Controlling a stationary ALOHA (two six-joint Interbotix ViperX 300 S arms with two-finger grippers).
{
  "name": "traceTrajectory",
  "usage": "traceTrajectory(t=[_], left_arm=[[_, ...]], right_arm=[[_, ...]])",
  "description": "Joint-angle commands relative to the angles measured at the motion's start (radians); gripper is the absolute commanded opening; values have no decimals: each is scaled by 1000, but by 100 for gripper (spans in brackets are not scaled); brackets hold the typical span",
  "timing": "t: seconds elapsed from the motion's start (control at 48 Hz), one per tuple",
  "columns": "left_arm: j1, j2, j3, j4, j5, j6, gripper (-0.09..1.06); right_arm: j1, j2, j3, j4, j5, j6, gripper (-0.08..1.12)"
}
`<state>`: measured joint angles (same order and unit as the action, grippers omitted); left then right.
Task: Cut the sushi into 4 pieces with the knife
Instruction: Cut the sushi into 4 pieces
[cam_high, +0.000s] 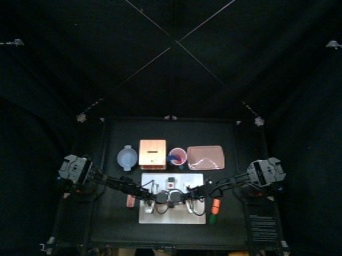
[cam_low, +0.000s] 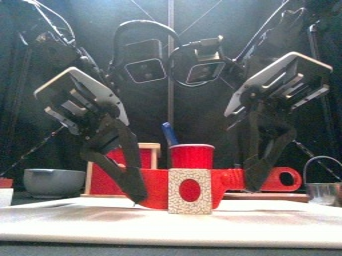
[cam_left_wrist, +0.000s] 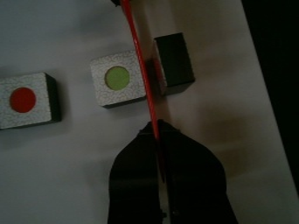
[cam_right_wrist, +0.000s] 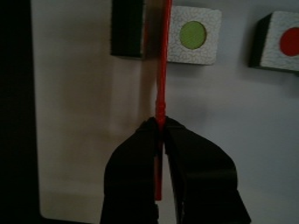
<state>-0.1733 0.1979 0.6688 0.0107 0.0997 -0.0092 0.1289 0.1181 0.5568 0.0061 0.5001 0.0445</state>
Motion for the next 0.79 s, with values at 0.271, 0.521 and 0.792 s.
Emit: traceTrajectory(t=[0.271, 0.521, 0.792], left_arm=[[57, -18, -14, 63, 17, 9, 21], [55, -52, -17, 57, 17, 8, 27], [55, -118, -21, 37, 18, 8, 58]], right_arm=[[-41, -32, -15, -18, 8, 0, 26], [-37, -66, -15, -8, 8, 0, 26], [-35, -75, -14, -8, 9, 0, 26]])
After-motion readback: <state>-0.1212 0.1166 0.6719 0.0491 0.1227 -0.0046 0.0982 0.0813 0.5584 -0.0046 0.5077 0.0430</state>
